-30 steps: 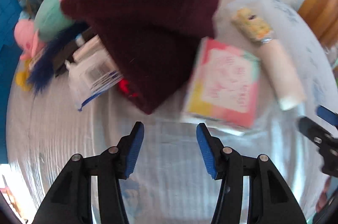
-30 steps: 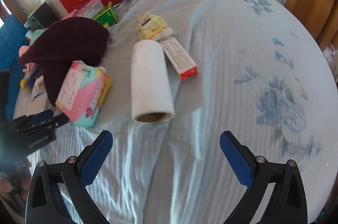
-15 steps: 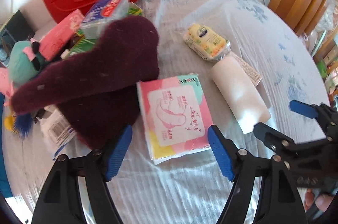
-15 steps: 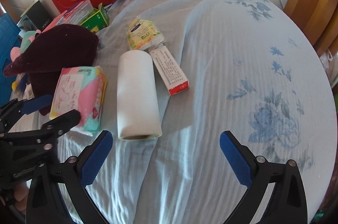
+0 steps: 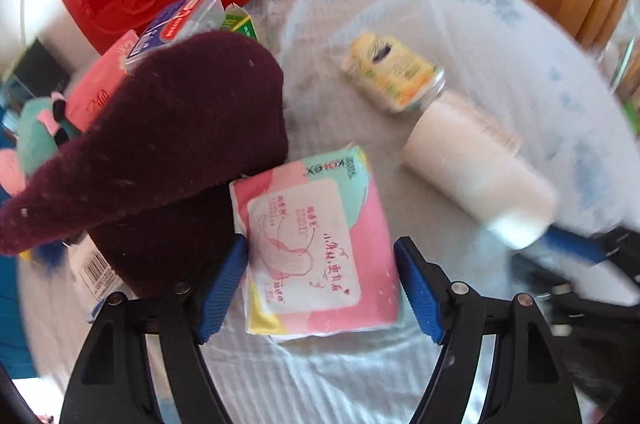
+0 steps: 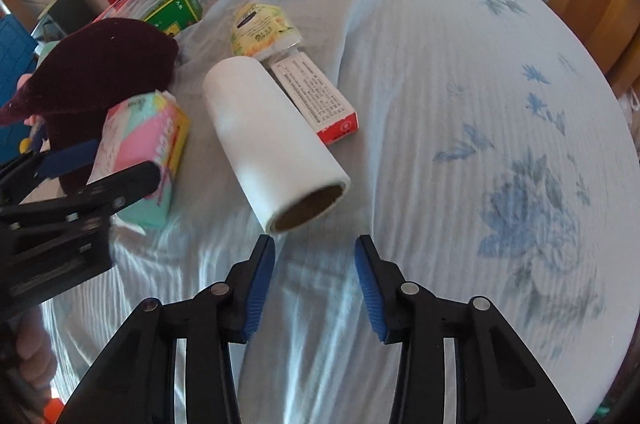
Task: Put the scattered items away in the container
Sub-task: 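Lift the pink tissue pack with the left tool while the right tool grasps the white roll, then carry the tissue pack with the left tool while the right tool carries the roll to the crate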
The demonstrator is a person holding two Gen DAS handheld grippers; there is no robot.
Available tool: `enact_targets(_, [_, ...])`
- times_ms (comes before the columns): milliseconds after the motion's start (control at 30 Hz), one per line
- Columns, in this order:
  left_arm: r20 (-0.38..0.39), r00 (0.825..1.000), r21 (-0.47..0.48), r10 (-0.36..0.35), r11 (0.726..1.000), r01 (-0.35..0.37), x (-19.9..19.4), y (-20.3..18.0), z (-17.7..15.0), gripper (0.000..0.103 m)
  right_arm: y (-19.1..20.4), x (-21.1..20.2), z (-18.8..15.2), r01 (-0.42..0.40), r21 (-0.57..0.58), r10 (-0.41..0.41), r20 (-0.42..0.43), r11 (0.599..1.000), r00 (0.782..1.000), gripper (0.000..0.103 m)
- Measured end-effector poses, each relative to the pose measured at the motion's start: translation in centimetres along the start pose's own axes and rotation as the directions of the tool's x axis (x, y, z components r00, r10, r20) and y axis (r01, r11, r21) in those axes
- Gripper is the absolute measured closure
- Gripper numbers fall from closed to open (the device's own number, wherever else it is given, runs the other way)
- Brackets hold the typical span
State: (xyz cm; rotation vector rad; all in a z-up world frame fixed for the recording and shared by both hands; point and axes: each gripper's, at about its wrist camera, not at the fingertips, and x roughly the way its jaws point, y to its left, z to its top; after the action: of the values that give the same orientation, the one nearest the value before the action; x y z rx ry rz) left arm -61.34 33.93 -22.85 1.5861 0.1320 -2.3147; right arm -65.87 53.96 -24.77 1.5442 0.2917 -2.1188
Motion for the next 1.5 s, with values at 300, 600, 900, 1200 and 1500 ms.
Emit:
enact_targets(300, [-0.032, 0.995, -0.121, -0.096, 0.988, 0.092, -0.3, 4.1, -2.4, 0.03, 1.7, -0.9, 2.4, 0.01, -0.072, -0.004, 0.09, 0.997, 0.996, 0.037])
enact_targets(600, [-0.027, 0.997, -0.07, -0.077, 0.995, 0.075, -0.6, 3.5, -2.0, 0.03, 3.1, 2.4, 3.7, 0.006, -0.123, -0.004, 0.013, 0.992, 1.0, 0.053])
enact_targets(900, [-0.004, 0.995, -0.096, -0.099, 0.991, 0.098, 0.4, 4.3, -1.8, 0.036, 3.2, 3.1, 5.8, -0.017, -0.105, 0.021, 0.037, 0.994, 0.999, 0.049])
enact_targets(1200, [0.024, 0.996, -0.119, -0.081, 0.989, 0.083, -4.1, 5.1, -6.8, 0.037, 4.4, 0.2, 1.6, 0.012, -0.106, -0.006, 0.056, 0.994, 0.998, 0.057])
enact_targets(1500, [0.088, 0.995, -0.196, -0.055, 0.978, 0.071, -11.5, 7.7, -12.2, 0.037, 6.9, -6.2, -3.8, -0.083, -0.119, 0.097, 0.113, 0.989, 0.989, 0.058])
